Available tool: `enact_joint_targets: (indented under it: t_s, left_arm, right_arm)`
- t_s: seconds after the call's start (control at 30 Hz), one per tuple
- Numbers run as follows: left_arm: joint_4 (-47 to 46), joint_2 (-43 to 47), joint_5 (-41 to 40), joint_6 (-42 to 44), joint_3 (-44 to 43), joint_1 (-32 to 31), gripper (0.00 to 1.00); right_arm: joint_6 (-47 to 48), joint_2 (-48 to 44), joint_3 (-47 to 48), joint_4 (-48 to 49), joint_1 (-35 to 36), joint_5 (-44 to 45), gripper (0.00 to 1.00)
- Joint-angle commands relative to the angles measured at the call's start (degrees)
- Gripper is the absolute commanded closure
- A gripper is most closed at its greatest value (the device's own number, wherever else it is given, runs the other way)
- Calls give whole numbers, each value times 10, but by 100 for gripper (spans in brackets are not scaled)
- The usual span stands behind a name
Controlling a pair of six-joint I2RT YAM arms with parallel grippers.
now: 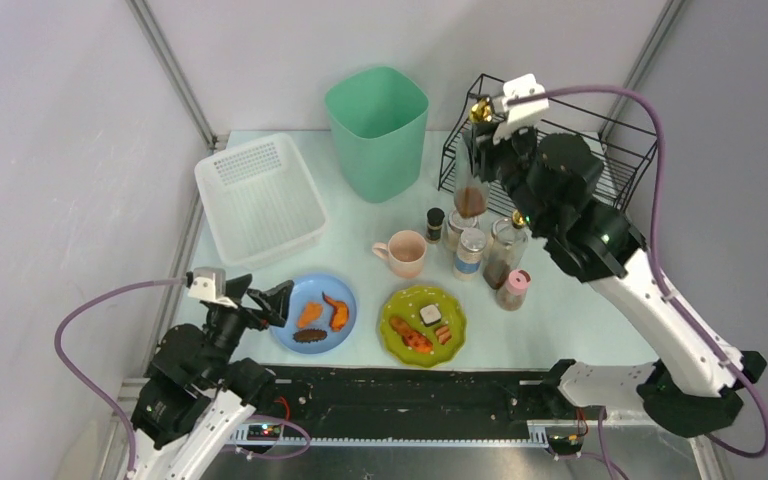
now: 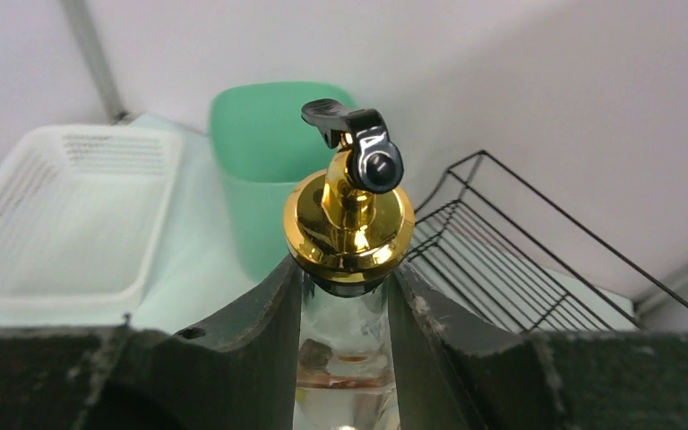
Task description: Clear the kitchen counter
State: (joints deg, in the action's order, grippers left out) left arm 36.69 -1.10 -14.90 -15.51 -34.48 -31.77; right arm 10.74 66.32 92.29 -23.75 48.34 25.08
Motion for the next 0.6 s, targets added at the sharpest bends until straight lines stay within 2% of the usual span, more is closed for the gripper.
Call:
enact_joint_targets:
  t_s: [0.0,0.07,0.37,0.57]
  left_arm:
    - [-8,28,-25,2,2,-2,2]
    - [-8,34,-28,1,3,-2,2]
    - [-5,41,-38,-1,3,-2,2]
    - [-4,56,-52,-4,5,-2,2]
  right_arm:
    - [-11,23,60,132,-79,-17,100]
    - [-26,47,72,144,-123,-40,100]
    - [-26,135,118,211,-217,-65,100]
    - [-56,209,193,230,-280,-67,100]
